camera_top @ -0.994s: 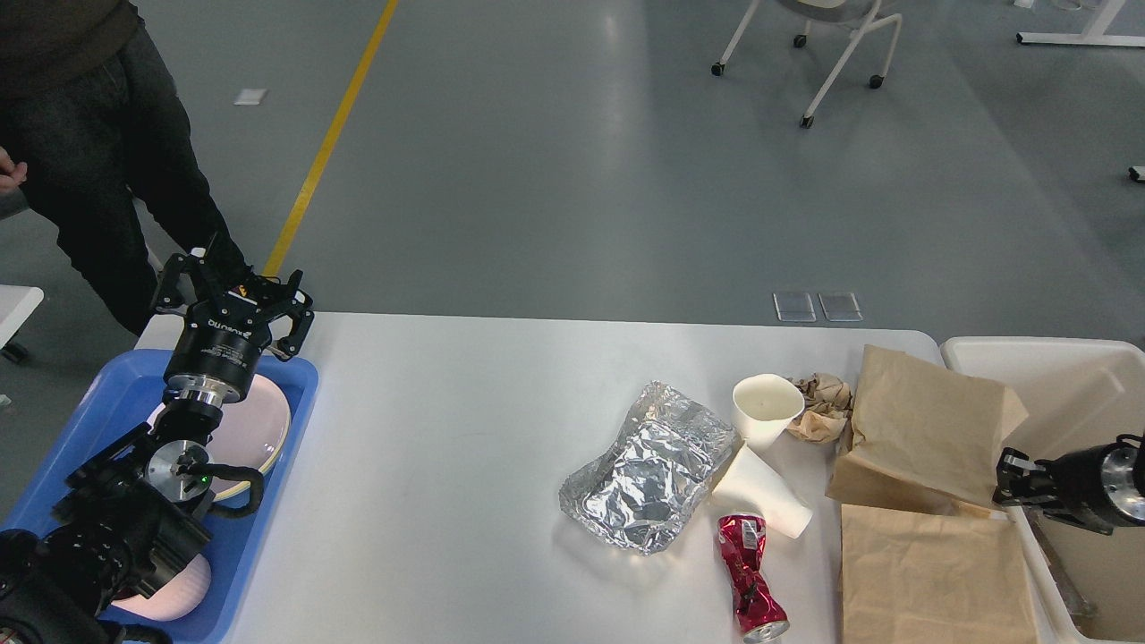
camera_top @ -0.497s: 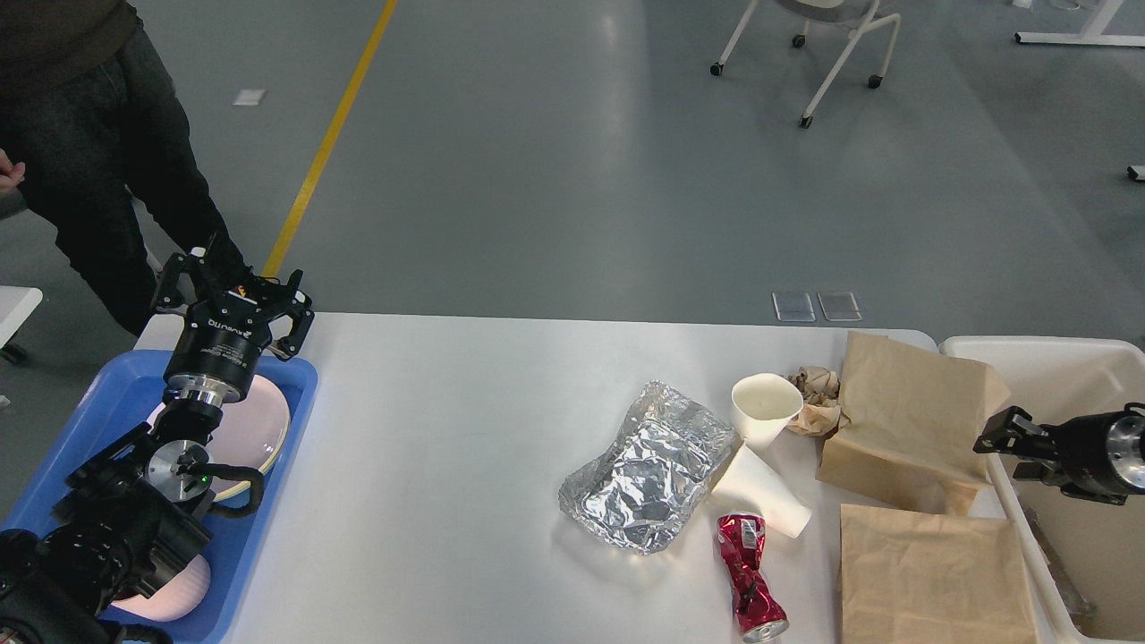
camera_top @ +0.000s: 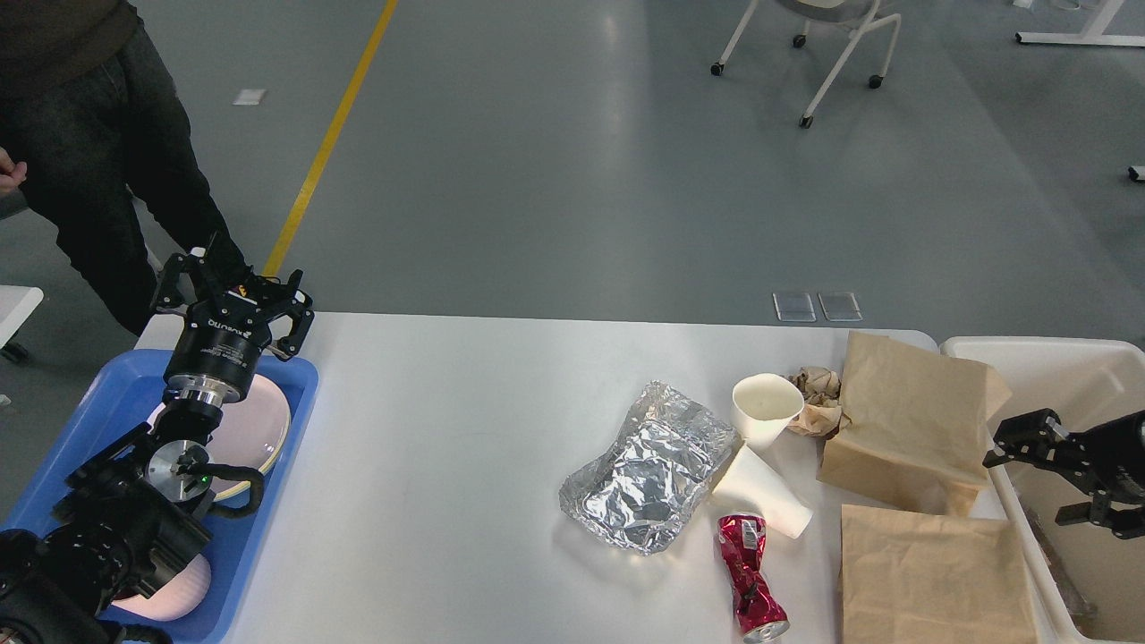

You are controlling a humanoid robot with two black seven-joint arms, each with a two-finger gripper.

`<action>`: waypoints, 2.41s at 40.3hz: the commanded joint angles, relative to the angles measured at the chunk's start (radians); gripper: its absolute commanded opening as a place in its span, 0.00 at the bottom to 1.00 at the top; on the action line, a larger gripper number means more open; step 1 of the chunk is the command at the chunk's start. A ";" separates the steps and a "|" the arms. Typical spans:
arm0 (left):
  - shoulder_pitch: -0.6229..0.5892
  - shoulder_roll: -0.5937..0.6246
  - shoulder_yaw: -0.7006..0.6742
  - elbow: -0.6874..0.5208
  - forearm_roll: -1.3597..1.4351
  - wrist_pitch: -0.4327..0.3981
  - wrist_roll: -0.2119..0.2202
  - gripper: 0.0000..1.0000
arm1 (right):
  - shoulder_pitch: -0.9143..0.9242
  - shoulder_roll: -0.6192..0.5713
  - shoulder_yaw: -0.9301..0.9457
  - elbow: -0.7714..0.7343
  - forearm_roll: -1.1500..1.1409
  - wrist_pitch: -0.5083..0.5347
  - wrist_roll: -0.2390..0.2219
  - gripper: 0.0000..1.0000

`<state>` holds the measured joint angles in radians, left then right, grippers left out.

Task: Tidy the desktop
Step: 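Close the right gripper on the brown paper bag's edge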

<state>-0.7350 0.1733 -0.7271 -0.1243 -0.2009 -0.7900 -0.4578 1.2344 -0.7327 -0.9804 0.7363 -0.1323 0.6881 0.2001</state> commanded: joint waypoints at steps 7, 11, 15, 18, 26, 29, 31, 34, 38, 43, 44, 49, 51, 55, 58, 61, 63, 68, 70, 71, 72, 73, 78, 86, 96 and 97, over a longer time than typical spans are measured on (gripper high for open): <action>0.000 0.000 0.000 0.000 0.000 0.000 -0.001 0.96 | 0.047 0.010 0.005 -0.003 0.241 0.047 -0.191 0.88; 0.000 0.000 0.000 0.000 0.000 0.000 0.001 0.96 | 0.047 0.019 0.006 -0.003 0.370 0.047 -0.301 0.86; 0.000 0.000 0.000 0.000 0.000 0.000 0.001 0.96 | 0.047 0.029 0.006 -0.003 0.473 0.039 -0.393 0.73; 0.000 0.000 0.000 0.000 0.000 0.000 0.001 0.96 | 0.045 0.039 0.006 -0.006 0.526 0.033 -0.430 0.66; 0.000 0.000 0.000 0.000 0.000 0.000 -0.001 0.96 | 0.047 0.111 0.008 0.000 0.660 0.007 -0.496 0.54; -0.001 0.000 0.000 0.000 0.000 0.000 0.001 0.96 | 0.054 0.140 0.009 0.000 0.672 -0.007 -0.501 0.54; 0.000 0.000 0.000 0.000 0.000 0.000 0.001 0.96 | 0.057 0.170 0.011 0.002 0.674 -0.030 -0.501 0.55; 0.000 0.000 0.000 0.000 0.000 0.000 0.001 0.96 | 0.057 0.193 0.015 0.002 0.674 -0.044 -0.499 0.56; 0.000 0.000 0.000 0.000 0.000 0.000 0.001 0.96 | 0.057 0.196 0.017 0.000 0.677 -0.050 -0.499 0.56; 0.000 0.000 0.000 0.000 0.000 0.000 0.001 0.96 | 0.054 0.196 0.020 0.000 0.675 -0.084 -0.499 0.56; 0.000 0.000 0.000 0.000 0.000 0.000 0.001 0.96 | 0.053 0.196 0.020 0.000 0.675 -0.088 -0.499 0.57; -0.001 0.000 0.000 0.000 0.000 0.000 -0.001 0.96 | 0.043 0.196 0.020 -0.003 0.666 -0.108 -0.496 0.58; 0.000 0.000 0.000 0.000 0.000 0.000 0.001 0.96 | 0.034 0.196 0.022 -0.002 0.663 -0.127 -0.495 0.59; 0.000 0.000 0.000 0.000 0.000 0.000 0.001 0.96 | 0.022 0.196 0.022 -0.001 0.662 -0.142 -0.493 0.62; 0.000 0.000 0.000 0.000 0.000 0.000 0.001 0.96 | 0.011 0.196 0.022 -0.001 0.662 -0.151 -0.492 0.62; 0.000 0.000 0.000 0.000 0.000 0.000 0.001 0.96 | 0.008 0.197 0.022 -0.001 0.662 -0.167 -0.490 0.62; 0.000 0.000 0.000 0.000 0.000 0.000 0.001 0.96 | 0.008 0.197 0.022 -0.001 0.660 -0.170 -0.490 0.62; 0.000 0.000 0.000 0.000 0.000 0.000 0.001 0.96 | 0.007 0.196 0.022 0.002 0.660 -0.165 -0.488 0.44; 0.000 0.000 0.000 0.000 0.000 0.000 0.001 0.96 | 0.008 0.197 0.022 0.002 0.660 -0.159 -0.488 0.29; 0.000 0.000 0.000 0.000 0.000 0.000 -0.001 0.96 | 0.007 0.197 0.022 0.002 0.660 -0.156 -0.488 0.17; 0.000 0.000 0.000 0.000 0.000 0.000 0.001 0.96 | 0.007 0.197 0.022 0.003 0.660 -0.156 -0.488 0.14; 0.000 0.000 0.000 0.000 0.000 0.000 0.001 0.96 | 0.007 0.197 0.022 0.003 0.660 -0.156 -0.488 0.12; 0.000 0.000 0.000 0.000 0.000 0.000 -0.001 0.96 | 0.007 0.197 0.022 0.003 0.660 -0.154 -0.488 0.01; 0.000 0.000 0.000 0.000 0.000 0.000 0.001 0.96 | 0.008 0.197 0.022 0.005 0.660 -0.151 -0.488 0.00; 0.000 0.000 0.000 0.000 0.000 0.000 -0.001 0.96 | 0.010 0.197 0.022 0.005 0.660 -0.110 -0.488 0.00; 0.000 0.000 0.000 0.000 0.000 0.000 0.001 0.96 | 0.011 0.197 0.022 0.005 0.660 -0.105 -0.488 0.00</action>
<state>-0.7349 0.1733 -0.7271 -0.1243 -0.2009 -0.7900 -0.4580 1.2439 -0.5350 -0.9587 0.7409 0.5276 0.5522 -0.2883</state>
